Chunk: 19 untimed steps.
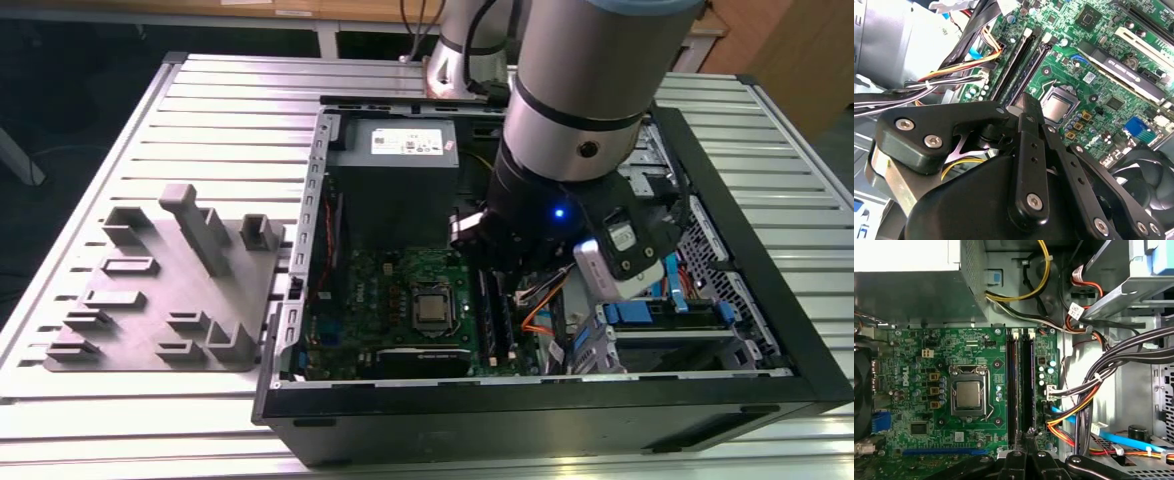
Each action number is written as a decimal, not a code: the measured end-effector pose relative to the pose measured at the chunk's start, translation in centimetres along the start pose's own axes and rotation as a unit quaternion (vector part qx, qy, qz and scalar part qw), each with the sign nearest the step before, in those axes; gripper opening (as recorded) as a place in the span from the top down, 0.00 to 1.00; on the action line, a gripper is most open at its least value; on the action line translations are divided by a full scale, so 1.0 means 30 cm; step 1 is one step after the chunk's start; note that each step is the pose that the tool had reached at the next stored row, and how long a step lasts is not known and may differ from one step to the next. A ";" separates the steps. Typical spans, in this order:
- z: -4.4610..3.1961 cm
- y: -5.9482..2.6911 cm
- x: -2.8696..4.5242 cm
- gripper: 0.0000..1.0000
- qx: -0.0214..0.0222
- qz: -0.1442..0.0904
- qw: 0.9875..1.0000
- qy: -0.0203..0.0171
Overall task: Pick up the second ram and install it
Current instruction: 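Press down the second ram until it locks into place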
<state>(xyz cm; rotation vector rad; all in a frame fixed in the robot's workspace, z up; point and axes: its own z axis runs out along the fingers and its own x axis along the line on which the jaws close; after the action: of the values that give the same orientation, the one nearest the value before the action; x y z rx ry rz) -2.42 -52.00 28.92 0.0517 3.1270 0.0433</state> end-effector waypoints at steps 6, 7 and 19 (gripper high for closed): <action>0.019 -0.007 0.000 0.93 0.000 0.000 1.000 0.000; 0.023 -0.008 0.000 0.93 0.000 0.000 1.000 0.000; 0.086 -0.020 0.001 0.93 0.000 0.000 1.000 0.000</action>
<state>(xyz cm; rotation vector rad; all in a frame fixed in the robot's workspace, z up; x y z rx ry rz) -2.43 -52.53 26.33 0.0517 3.1270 0.0423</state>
